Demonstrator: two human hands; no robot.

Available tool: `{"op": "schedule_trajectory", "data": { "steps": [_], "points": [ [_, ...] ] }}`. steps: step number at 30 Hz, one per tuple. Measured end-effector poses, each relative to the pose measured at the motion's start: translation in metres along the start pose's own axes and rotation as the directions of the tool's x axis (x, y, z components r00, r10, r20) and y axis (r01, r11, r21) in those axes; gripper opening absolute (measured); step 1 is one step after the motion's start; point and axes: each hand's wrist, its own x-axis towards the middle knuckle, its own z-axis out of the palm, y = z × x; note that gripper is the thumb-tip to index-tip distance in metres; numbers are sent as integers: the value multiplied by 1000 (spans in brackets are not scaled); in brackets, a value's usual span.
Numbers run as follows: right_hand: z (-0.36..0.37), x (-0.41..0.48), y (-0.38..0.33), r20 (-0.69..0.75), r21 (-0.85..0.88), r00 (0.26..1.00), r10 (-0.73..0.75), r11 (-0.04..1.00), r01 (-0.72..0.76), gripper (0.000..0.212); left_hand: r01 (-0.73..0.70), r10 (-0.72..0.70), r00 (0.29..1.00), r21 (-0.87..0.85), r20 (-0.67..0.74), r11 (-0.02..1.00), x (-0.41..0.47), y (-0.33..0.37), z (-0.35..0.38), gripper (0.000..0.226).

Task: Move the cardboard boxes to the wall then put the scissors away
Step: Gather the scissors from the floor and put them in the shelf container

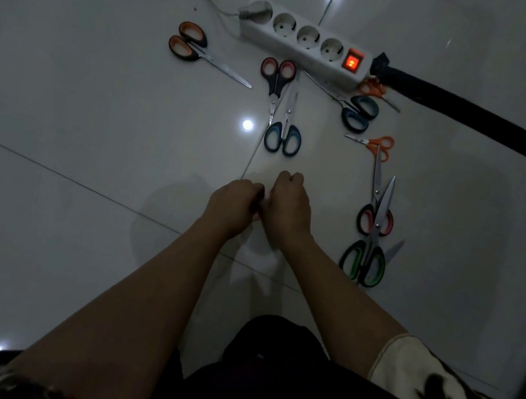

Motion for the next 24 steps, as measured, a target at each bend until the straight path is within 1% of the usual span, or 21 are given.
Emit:
{"op": "schedule_trajectory", "data": {
  "steps": [2, 4, 7, 9, 10, 11, 12, 13, 14, 16, 17, 18, 19, 20, 23, 24],
  "points": [
    [-2, 2, 2, -17, 70, 999, 28, 997, -27, 34, -18, 20, 999, 57, -36, 998, 1, -1, -1, 19],
    [-2, 3, 5, -42, 204, 997, 66, 977, -57, 38, -24, 26, 996, 36, -81, 999, 4, -1, -5, 18],
    [-6, 7, 11, -48, 413, 988, 147, 903, -115, 41, -50, 34, 992, -129, -120, 990, 14, 4, -10, 18],
    [-9, 12, 16, -25, 526, 977, 210, 834, -166, 28, -12, -31, 988, -275, -153, 961, 21, 6, -14, 22],
    [-12, 13, 18, 4, 603, 969, 246, 773, -199, 19, 22, -89, 981, -361, -170, 932, 24, 8, -16, 25],
    [-15, 15, 19, 49, 685, 961, 273, 691, -231, 12, 59, -155, 971, -440, -184, 896, 26, 9, -18, 27],
    [-19, 17, 20, 100, 758, 953, 286, 599, -259, 10, 87, -215, 957, -514, -196, 853, 29, 12, -21, 28],
    [-23, 19, 21, 146, 815, 949, 280, 510, -276, 12, 105, -272, 942, -599, -194, 793, 32, 15, -24, 29],
    [-29, 21, 21, 181, 858, 950, 253, 432, -278, 14, 113, -320, 931, -695, -175, 710, 35, 19, -27, 31],
    [-45, 24, 21, 227, 912, 951, 212, 297, -284, 17, 106, -381, 916, -845, -122, 524, 38, 34, -38, 33],
    [-53, 24, 20, 243, 932, 949, 202, 224, -287, 19, 96, -401, 910, -890, -103, 446, 39, 40, -43, 35],
    [-63, 25, 20, 252, 948, 949, 191, 151, -282, 19, 82, -411, 907, -918, -93, 388, 41, 47, -48, 36],
    [-71, 26, 21, 254, 957, 951, 176, 99, -274, 19, 71, -416, 906, -935, -85, 347, 43, 54, -53, 36],
    [-77, 28, 23, 259, 959, 952, 163, 75, -274, 18, 63, -418, 905, -945, -82, 320, 45, 61, -57, 35],
    [-97, 37, 32, 268, 952, 951, 155, 107, -286, 14, 56, -432, 900, -962, -67, 267, 55, 84, -67, 33],
    [-105, 40, 35, 265, 954, 949, 169, 101, -284, 13, 67, -441, 896, -967, -51, 246, 58, 91, -69, 34]
  ]
}}
